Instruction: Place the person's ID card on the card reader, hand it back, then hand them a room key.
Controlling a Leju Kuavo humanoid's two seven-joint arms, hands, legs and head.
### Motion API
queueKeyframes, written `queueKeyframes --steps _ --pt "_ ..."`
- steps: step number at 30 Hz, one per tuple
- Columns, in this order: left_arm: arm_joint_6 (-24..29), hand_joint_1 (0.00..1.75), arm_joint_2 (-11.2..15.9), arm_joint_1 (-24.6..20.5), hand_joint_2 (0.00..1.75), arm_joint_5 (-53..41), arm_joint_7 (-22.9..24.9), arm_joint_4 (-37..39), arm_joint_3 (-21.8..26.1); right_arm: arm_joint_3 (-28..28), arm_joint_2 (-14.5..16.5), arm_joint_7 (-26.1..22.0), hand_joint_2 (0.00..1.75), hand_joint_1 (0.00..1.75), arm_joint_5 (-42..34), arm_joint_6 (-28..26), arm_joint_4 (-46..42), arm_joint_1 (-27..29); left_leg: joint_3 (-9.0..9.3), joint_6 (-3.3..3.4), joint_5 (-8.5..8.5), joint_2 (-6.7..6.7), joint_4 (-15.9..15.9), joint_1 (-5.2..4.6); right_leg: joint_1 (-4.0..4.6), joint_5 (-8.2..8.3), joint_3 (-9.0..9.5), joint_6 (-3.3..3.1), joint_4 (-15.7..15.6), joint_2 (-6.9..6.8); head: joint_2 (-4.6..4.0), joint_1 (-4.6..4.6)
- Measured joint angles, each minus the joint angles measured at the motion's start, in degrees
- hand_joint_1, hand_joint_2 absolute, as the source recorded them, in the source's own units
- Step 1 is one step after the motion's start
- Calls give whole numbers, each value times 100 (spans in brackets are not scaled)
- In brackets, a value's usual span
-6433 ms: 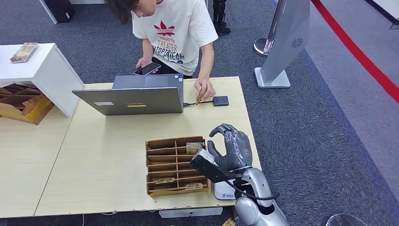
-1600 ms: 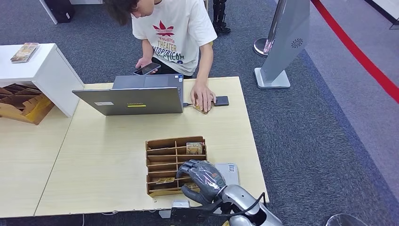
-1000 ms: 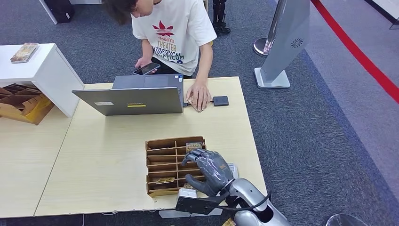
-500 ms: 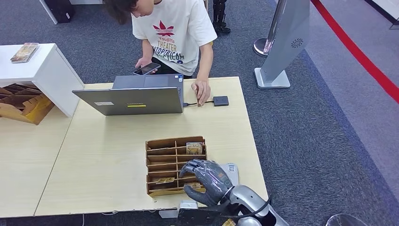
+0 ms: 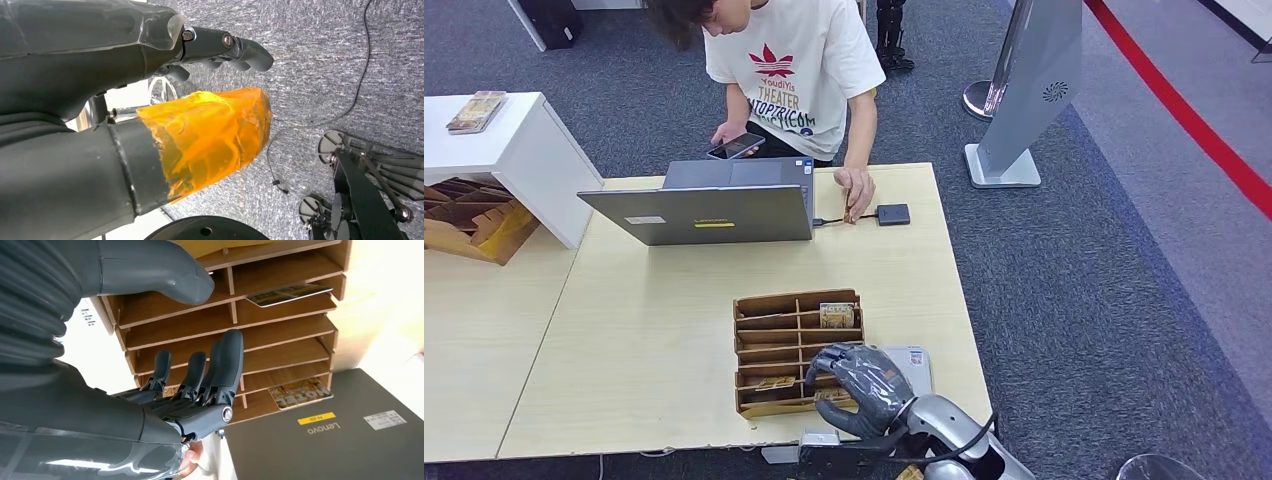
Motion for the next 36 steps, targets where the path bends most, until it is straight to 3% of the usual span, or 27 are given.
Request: queueKeyframes --steps 13,24,36 --pt "-2 0 0 -4 0 -128 -26 0 87 0 22 67 175 99 104 -134 347 -85 0 0 0 0 0 0 0 0 0 0 0 0 0 0" --pt "-31 0 0 -3 0 -162 -38 -2 173 -224 19 98 175 83 173 -341 -79 -95 1 -1 1 0 0 0 0 1 -1 0 0 0 0 -1" --pt "-30 0 0 -4 0 -179 -41 -8 278 -290 -49 18 175 82 168 -132 -437 2 1 -1 1 0 0 0 0 1 -1 0 0 0 0 -1"
